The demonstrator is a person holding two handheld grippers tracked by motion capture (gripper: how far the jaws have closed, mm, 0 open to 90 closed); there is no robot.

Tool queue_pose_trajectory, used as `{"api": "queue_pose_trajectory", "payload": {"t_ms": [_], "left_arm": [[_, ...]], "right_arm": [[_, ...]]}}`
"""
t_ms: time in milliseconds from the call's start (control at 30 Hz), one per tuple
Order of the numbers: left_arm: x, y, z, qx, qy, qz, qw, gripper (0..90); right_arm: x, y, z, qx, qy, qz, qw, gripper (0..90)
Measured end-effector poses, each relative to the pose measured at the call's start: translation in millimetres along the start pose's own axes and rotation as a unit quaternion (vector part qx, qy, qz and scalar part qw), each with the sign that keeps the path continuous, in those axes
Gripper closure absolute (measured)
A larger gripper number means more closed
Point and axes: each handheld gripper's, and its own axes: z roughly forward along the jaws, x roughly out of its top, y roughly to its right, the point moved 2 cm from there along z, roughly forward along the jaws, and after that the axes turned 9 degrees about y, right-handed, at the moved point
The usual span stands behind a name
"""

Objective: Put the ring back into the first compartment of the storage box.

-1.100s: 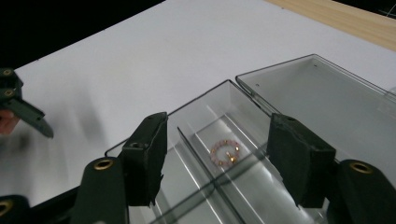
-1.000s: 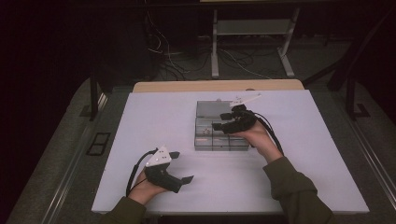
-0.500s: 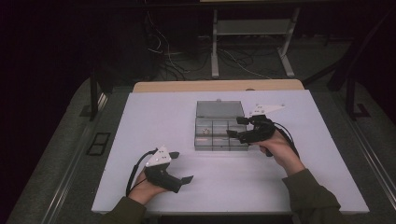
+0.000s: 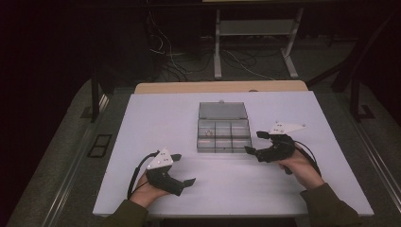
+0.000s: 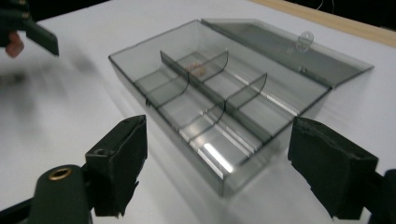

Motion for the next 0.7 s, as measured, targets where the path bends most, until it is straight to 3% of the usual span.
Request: {"api": "queue_pose_trajectory", "payload": {"t_ms": [700], "left_arm": [[-0.1,-1.2,-4.6,0.005,0.007,-0.003,1.0000,0.0]], "right_arm": [[-47.6,-10.8,-47.9,-0.006,0.022,0.025,0.9994,17.0]]}}
